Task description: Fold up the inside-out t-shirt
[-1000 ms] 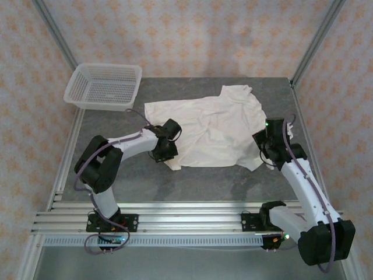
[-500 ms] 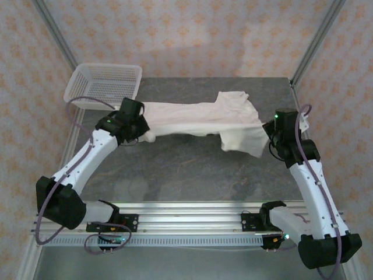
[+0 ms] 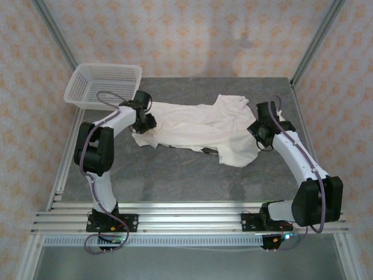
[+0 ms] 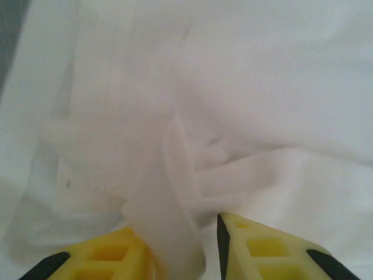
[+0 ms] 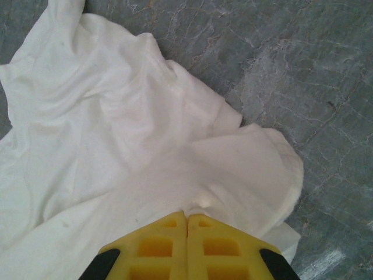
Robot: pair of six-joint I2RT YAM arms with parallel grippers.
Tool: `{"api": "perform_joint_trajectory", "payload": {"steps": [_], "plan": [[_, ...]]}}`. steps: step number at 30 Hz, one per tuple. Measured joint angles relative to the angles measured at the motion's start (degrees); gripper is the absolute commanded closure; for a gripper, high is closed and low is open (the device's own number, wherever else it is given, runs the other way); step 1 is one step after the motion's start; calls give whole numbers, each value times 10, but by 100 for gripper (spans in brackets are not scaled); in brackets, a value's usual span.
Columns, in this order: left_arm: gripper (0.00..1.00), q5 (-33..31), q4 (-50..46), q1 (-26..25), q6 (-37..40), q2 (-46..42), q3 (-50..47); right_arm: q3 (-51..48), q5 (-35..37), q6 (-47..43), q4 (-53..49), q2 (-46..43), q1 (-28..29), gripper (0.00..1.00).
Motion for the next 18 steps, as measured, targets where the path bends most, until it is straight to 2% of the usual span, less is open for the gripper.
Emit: {"api": "perform_joint_trajectory", "payload": {"steps": [3,6,8,10,13,15,18], "plan": [[60,-17,-7,6,21,-44,2,0,-2,-9,4,0,0,100],[60,-40,-19,5,26,-144,-46,0,-4,-12,7,-2,0,100],[60,-72,-37,-17,26,-217,-81,-1,-8,-11,13,-7,0,100],[59,-116,-57,-72,25,-274,-107,-8,-12,-10,21,-17,0,100],[57,-194,-78,-171,19,-293,-129,-15,-15,-9,26,-27,0,100],[51,-250,-91,-228,17,-268,-139,-16,-15,-9,26,-29,0,100],[49,-305,-97,-256,23,-198,-142,-16,-17,-9,26,-31,0,100]]}}
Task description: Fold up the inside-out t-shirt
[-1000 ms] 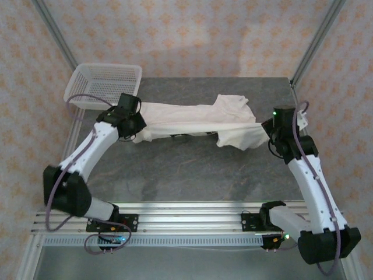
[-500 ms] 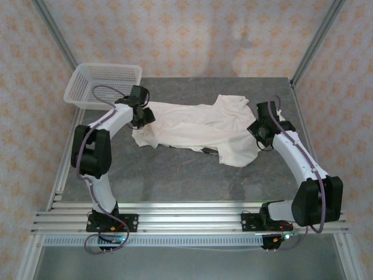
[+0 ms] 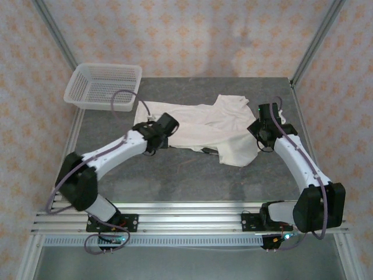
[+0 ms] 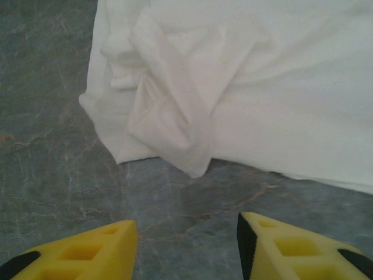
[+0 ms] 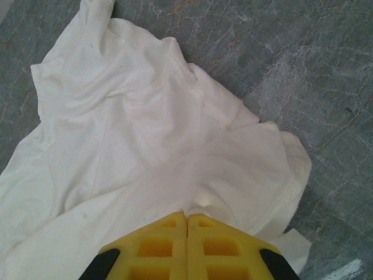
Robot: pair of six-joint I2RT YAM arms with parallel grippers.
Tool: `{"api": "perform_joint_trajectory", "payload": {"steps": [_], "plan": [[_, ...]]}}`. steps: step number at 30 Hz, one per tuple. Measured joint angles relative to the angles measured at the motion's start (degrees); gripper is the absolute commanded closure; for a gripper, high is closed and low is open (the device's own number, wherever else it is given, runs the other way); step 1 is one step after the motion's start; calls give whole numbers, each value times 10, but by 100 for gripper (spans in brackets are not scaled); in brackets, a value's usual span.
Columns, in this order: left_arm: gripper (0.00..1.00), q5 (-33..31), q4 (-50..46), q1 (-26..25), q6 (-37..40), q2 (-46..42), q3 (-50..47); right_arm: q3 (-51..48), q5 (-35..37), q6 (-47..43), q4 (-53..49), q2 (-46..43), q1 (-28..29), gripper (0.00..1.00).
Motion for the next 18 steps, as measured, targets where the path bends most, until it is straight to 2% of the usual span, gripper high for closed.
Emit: {"api": "perform_joint_trajectory", "payload": {"steps": [2,9,13,18], "plan": [[43,-30,0,-3,5,51,0,0,0,0,-1,-3,0,100],[42,-126,10,-4,61,156,11,0,0,0,-3,-12,0,100],[42,-131,40,-4,95,179,28,0,0,-1,-3,-13,0,100],[40,-103,75,-4,113,180,30,0,0,-2,-7,-15,0,100]]}}
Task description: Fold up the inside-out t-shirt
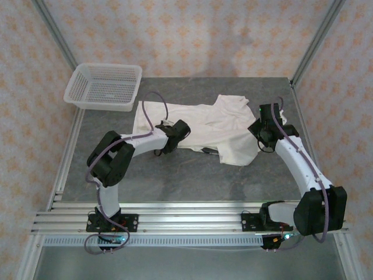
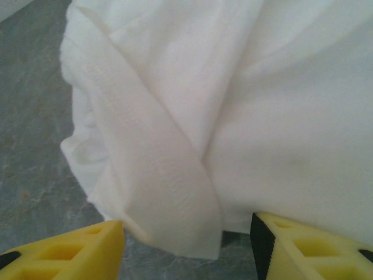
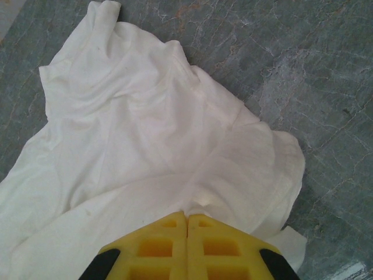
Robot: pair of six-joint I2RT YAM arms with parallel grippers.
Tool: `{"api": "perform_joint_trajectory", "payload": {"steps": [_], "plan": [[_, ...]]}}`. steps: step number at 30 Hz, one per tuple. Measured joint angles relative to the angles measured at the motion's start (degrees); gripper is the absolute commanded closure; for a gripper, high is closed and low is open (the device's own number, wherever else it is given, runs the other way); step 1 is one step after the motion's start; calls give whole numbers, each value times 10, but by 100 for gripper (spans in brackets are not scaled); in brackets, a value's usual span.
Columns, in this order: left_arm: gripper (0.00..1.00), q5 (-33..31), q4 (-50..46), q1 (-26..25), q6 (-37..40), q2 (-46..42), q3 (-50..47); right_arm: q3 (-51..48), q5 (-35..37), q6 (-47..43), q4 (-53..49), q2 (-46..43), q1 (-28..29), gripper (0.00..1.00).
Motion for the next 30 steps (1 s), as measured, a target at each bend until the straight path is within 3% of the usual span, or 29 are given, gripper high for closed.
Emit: {"api": "perform_joint_trajectory", "payload": {"steps": [15,25,28,30], "plan": [[46,-19,60,48,7,28,-16,3,0,0,-7,-5,0,100],[68,16,66,119,8,-43,-47,7,37,-3,-35,-22,-10,100],[80,29,73,138,4,-57,-47,15,50,-3,-45,-35,-29,100],[94,42,77,144,1,-65,-52,24,57,-3,-49,-37,-34,100]]}}
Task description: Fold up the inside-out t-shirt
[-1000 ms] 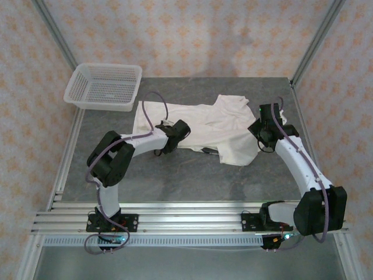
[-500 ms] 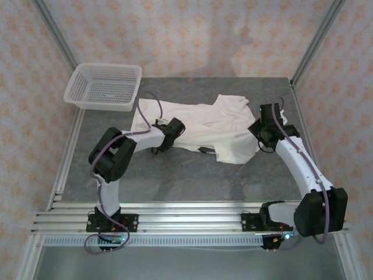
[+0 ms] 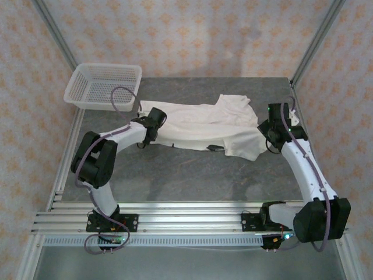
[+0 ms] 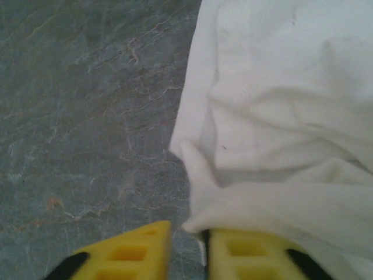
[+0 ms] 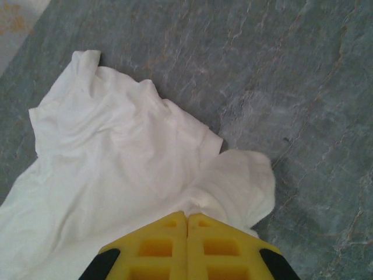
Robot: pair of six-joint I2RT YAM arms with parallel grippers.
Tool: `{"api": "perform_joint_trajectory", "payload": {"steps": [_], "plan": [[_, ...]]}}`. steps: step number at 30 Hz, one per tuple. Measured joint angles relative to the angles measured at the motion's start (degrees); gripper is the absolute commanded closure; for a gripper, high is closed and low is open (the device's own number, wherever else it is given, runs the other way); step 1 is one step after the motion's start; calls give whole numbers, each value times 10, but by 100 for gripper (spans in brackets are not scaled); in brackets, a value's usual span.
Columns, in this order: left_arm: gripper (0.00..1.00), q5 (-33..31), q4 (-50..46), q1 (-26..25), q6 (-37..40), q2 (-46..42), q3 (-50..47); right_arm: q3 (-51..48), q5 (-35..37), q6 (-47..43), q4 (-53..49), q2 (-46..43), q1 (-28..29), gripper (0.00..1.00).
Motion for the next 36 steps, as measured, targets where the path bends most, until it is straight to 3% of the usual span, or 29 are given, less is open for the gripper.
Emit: {"api": "perform_joint_trajectory", "payload": {"steps": [1,10,19,22,26,29,36], "plan": [[100,9,2,3,-4,-6,-5,2,2,0,0,0,0,100],[100,134,23,61,-18,-88,-32,3,1,0,-4,-12,0,100],[100,375,84,165,-85,-175,-86,35,-5,-9,-34,-21,0,100],[100,458,81,185,-99,-263,-62,87,-21,-16,-44,-41,0,100],[100,553,73,210,-115,-352,57,161,-37,-21,-33,-89,0,100],[100,611,77,246,-129,-383,118,205,-19,-25,-33,-113,0,100],[100,679,51,296,-145,-374,94,210,33,-41,-59,-117,0,100]]}}
